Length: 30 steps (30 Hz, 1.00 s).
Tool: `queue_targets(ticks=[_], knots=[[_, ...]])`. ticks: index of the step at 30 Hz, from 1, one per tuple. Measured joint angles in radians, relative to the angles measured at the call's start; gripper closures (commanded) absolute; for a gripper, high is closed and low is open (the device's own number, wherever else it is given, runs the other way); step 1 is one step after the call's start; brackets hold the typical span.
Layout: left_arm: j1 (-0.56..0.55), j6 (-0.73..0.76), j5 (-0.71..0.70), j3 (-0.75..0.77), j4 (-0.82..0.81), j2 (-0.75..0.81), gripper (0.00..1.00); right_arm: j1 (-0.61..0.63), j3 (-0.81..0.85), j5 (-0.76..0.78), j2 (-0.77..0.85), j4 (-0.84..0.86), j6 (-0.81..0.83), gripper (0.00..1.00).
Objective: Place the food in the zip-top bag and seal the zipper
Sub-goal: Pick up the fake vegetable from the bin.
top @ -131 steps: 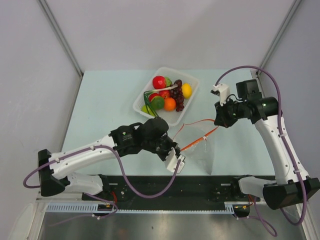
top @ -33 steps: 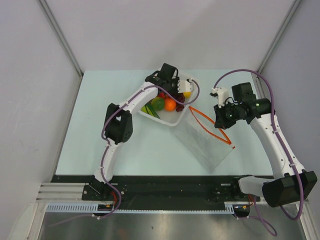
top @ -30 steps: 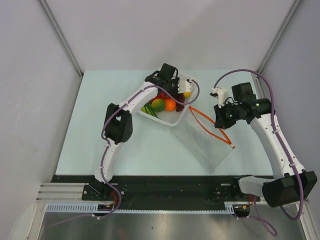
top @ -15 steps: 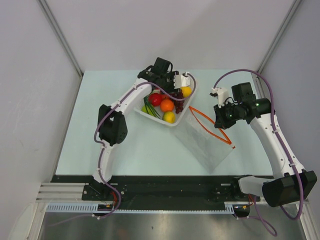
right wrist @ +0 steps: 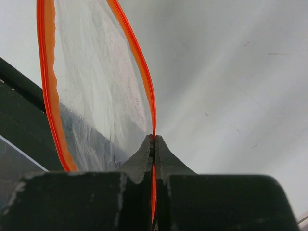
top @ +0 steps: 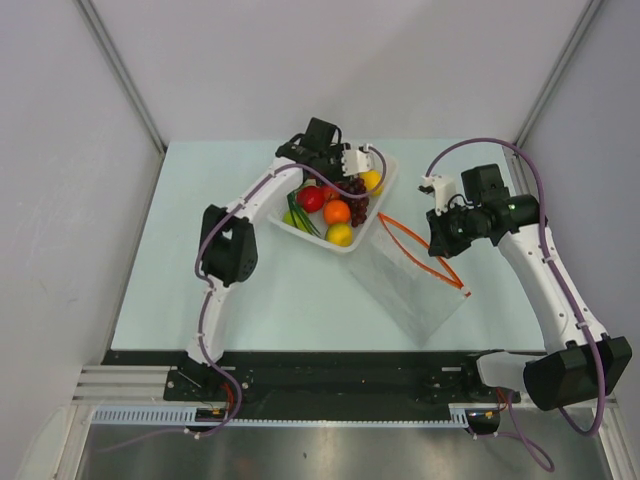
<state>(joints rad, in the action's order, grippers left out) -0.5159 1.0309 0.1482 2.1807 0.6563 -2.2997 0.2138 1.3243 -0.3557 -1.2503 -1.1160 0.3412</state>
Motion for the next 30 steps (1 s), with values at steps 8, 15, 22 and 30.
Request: queue_targets(ticks=[8, 15, 22, 30], knots=[[-0.008, 0.011, -0.025, 0.000, -0.035, -0.057, 0.45, 0.000, 0.000, 0.000, -0.007, 0.000, 0.000, 1.00], [-0.012, 0.024, -0.046, 0.000, -0.077, -0.093, 0.63, -0.001, 0.000, 0.000, -0.007, 0.000, 0.000, 1.00], [-0.013, 0.023, -0.056, 0.000, -0.060, -0.092, 0.86, -0.002, 0.000, 0.000, -0.007, 0.000, 0.001, 1.00], [-0.013, -0.024, -0.037, -0.051, 0.021, 0.080, 1.00, 0.003, 0.035, -0.048, -0.007, 0.000, -0.001, 1.00]])
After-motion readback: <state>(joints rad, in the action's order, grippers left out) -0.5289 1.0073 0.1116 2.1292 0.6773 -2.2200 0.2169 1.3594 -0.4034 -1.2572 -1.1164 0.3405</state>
